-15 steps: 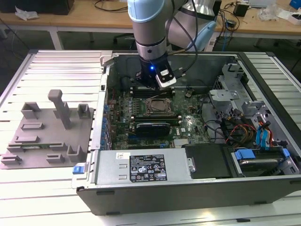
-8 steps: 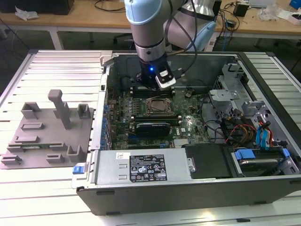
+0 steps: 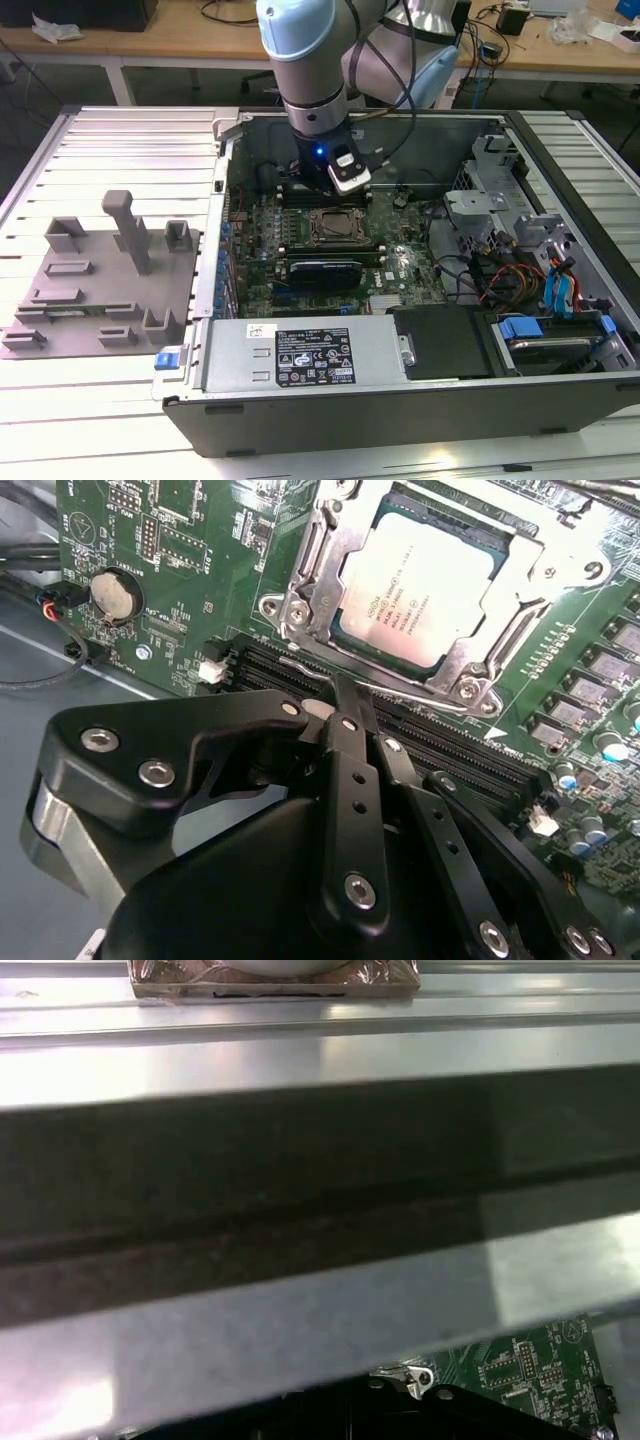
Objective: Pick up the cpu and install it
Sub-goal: 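Install the first cpu locking lever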
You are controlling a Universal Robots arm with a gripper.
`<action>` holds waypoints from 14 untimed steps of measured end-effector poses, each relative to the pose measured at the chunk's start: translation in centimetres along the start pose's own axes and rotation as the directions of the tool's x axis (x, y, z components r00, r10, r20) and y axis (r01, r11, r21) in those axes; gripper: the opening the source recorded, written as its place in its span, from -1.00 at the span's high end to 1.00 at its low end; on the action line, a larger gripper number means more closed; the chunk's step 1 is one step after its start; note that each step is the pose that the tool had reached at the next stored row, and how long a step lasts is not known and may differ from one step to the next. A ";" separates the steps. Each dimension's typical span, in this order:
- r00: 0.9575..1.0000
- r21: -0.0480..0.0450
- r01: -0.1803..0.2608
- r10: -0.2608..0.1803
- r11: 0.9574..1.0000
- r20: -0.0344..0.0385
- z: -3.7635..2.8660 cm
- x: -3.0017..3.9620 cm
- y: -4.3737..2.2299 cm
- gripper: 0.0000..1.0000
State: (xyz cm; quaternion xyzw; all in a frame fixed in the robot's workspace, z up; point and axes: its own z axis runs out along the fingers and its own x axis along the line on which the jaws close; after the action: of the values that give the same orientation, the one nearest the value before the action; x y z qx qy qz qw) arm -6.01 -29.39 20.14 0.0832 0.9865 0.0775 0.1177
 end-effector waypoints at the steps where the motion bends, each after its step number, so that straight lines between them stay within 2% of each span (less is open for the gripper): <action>1: 1.000 -0.001 0.001 -0.001 1.000 0.006 0.09 0.14 -0.03 0.79; 2: 1.000 -0.002 0.002 -0.002 1.000 0.012 0.16 0.23 -0.06 0.79; 5: 1.000 -0.004 0.003 -0.003 1.000 0.020 0.31 0.25 -0.15 0.79; 14: 1.000 -0.003 0.004 -0.004 1.000 0.024 0.47 0.25 -0.50 0.79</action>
State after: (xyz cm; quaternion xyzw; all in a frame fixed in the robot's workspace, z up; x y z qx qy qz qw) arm -6.20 -29.77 19.55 0.0822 0.9850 0.0779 0.1300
